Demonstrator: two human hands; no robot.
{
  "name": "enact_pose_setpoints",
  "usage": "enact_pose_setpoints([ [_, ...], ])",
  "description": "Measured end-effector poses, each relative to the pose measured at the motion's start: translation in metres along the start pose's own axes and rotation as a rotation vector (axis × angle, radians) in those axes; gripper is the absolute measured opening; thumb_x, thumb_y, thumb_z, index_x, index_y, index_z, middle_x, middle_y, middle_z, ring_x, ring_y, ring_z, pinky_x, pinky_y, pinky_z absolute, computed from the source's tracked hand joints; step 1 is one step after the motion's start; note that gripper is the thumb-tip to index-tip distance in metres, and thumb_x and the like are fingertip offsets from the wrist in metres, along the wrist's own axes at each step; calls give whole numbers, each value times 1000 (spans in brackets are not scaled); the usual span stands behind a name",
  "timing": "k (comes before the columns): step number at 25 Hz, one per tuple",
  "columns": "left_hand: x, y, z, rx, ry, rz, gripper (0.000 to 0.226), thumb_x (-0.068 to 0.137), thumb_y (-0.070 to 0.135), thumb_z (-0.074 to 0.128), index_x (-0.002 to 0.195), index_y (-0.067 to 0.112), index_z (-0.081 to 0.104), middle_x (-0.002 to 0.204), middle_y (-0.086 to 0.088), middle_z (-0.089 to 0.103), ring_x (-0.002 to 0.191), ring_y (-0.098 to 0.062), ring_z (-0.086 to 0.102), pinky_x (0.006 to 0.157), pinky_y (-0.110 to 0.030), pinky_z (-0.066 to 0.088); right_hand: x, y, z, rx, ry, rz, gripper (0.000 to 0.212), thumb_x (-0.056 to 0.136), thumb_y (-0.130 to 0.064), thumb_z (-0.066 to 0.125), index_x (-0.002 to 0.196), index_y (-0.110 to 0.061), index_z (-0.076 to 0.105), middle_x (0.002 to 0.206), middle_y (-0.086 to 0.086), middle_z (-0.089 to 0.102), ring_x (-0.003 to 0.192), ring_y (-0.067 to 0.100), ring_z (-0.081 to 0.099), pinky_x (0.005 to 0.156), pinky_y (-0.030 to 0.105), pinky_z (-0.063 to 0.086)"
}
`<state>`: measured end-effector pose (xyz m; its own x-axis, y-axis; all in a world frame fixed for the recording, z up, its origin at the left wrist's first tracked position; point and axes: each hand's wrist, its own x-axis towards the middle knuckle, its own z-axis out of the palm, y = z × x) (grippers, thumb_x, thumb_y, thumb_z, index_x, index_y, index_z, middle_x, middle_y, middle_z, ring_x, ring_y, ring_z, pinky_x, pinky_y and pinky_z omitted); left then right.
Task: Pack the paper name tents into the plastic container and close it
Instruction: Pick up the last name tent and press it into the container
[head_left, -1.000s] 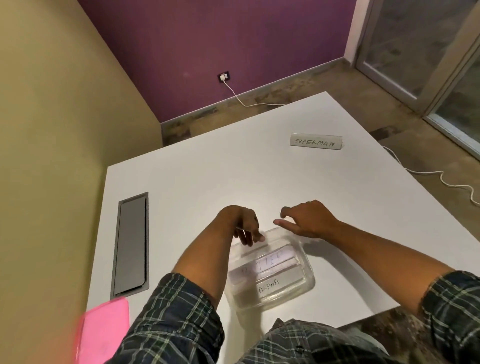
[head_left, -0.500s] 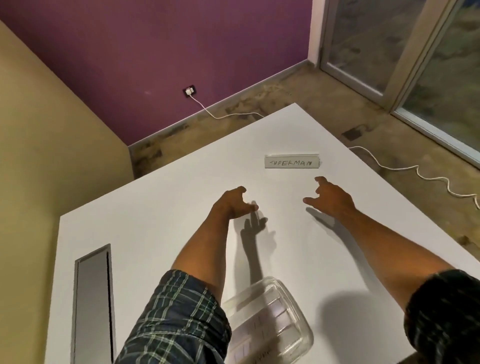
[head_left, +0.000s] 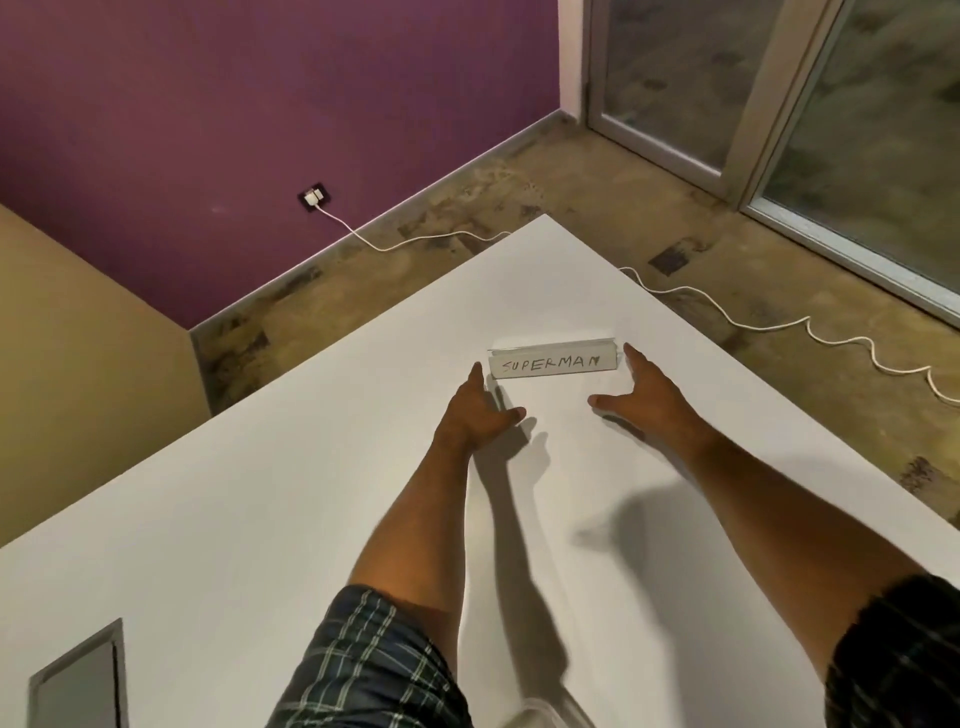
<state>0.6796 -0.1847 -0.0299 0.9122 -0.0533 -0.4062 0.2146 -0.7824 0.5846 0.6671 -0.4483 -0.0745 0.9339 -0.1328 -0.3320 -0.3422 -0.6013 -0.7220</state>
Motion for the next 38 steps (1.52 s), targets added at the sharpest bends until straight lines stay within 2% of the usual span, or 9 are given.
enact_pose_setpoints([
  [5,36,0,8,-173,29,-7,124,74,37,87,159,7,2,166,-8,16,152,-21,19,122,-34,22,28,0,12,165,32,30,115,73,-43,86,160,-30,11,157,1,38,142,21,40,95,17,32],
  [7,46,-1,12,-230,15,-13,122,71,36,89,158,8,7,163,-6,26,148,-19,28,116,-29,30,33,2,17,167,9,2,113,76,-40,85,159,-33,9,156,-1,39,141,19,40,92,8,35],
  [9,49,-1,14,-257,5,-13,109,69,34,91,152,7,25,147,-1,47,130,-12,46,97,-20,35,34,3,22,86,-24,-54,109,79,-40,82,159,-35,8,157,-1,38,142,18,38,103,20,37],
  [12,50,-3,14,-245,34,-19,87,68,33,91,139,12,44,120,13,56,112,-8,54,90,-23,42,30,0,25,-41,30,-96,98,84,-37,77,159,-32,14,152,2,44,138,20,44,111,35,39],
  [19,-1,-7,1,-139,312,-159,65,75,33,83,130,9,59,118,-7,69,113,-26,64,90,-27,47,-1,-20,19,-157,157,-235,52,91,-20,68,141,-23,54,126,6,60,115,25,61,99,36,50],
  [24,-83,-27,-31,-216,379,-193,31,71,20,82,99,15,68,82,4,69,88,-20,70,66,-23,48,-61,-50,6,-172,11,-342,56,81,-19,78,133,-29,59,105,-7,58,100,20,62,87,32,50],
  [28,-151,-48,-59,-214,322,-231,31,67,16,87,91,10,69,79,-4,73,73,-23,71,67,-32,58,-110,-74,2,-386,-188,-410,79,71,-30,87,142,-29,51,109,-7,56,103,14,58,84,29,46],
  [32,-223,-70,-80,-251,204,-279,29,72,1,81,98,-2,67,61,-3,74,46,-12,68,43,-17,46,-167,-93,9,-575,-296,-537,89,67,-39,90,144,-25,48,105,-11,44,105,13,57,79,30,43],
  [38,-315,-102,-94,-312,-97,-326,29,70,12,89,94,7,74,73,-7,78,62,-18,75,55,-22,58,-227,-102,15,-869,-371,-836,67,64,-69,77,119,-36,57,106,-15,54,94,13,64,69,28,38],
])
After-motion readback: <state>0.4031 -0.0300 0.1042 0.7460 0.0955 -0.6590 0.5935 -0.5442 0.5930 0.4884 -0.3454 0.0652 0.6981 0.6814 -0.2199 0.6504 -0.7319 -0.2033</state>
